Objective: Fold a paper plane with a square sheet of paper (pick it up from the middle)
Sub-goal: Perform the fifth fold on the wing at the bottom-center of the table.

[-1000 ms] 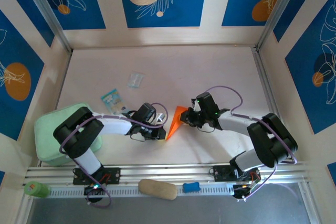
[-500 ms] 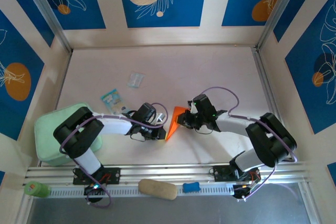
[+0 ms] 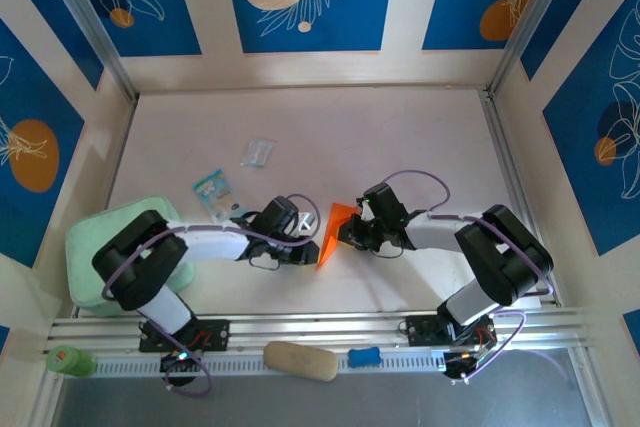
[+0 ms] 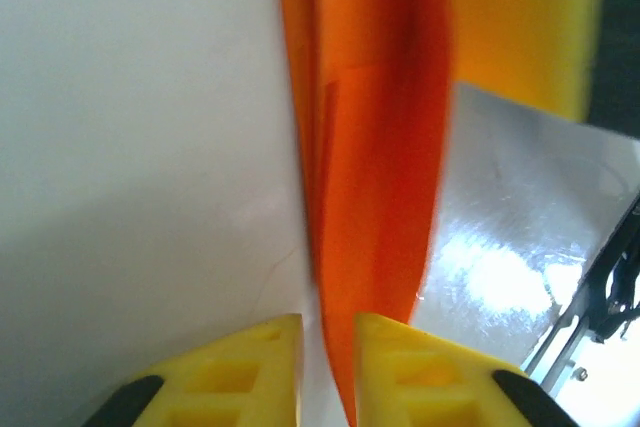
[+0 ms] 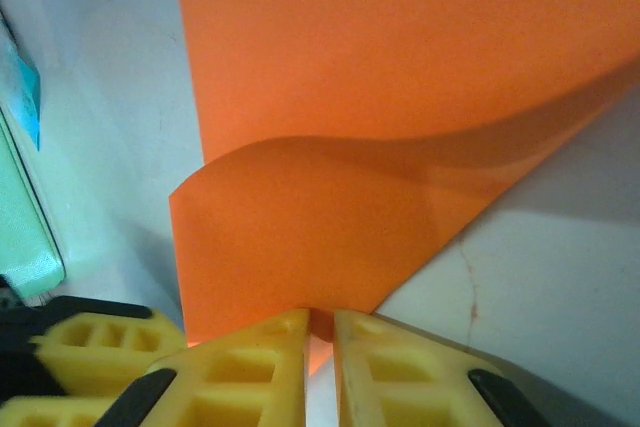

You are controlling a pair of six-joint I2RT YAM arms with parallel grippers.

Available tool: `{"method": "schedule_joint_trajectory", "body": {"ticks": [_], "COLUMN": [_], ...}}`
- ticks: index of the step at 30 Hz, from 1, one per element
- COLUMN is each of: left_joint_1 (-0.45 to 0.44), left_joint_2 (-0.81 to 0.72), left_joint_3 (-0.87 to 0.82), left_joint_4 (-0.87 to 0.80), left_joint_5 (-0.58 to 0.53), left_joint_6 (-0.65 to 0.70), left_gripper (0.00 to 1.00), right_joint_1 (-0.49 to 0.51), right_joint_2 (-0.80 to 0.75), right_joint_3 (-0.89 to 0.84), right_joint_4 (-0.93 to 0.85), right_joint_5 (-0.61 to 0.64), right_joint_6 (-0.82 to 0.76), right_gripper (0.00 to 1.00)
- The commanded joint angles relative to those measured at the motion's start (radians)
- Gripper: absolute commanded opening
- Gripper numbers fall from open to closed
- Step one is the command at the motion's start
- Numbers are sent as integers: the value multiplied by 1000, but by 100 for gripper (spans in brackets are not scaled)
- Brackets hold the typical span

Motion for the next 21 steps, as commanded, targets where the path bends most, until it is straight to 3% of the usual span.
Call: {"method": "schedule_joint_trajectory", "body": {"ticks": [1, 4, 6, 16, 21], "left_joint_1": [-3, -5, -5, -5, -5], "left_joint_2": [-72, -78, -52, 91, 139], "left_joint_3": [1, 19, 48, 111, 139], "left_joint_4": [3, 36, 40, 63, -2], "left_joint_5": [-76, -50, -19, 74, 47], "left_joint_6": [18, 32, 43, 51, 81], "left_gripper": [27, 41, 43, 48, 41], "right_joint_1": [-3, -4, -3, -5, -8], "right_joint_2": [11, 14, 15, 3, -5], "right_joint_3": [22, 23, 24, 25, 28], "right_joint_4": [-10, -10, -5, -10, -12], "right_joint_5": [-5, -5, -7, -8, -12], "right_joint_6": [-4, -4, -2, -1, -1], "right_gripper": [14, 14, 15, 15, 14]}}
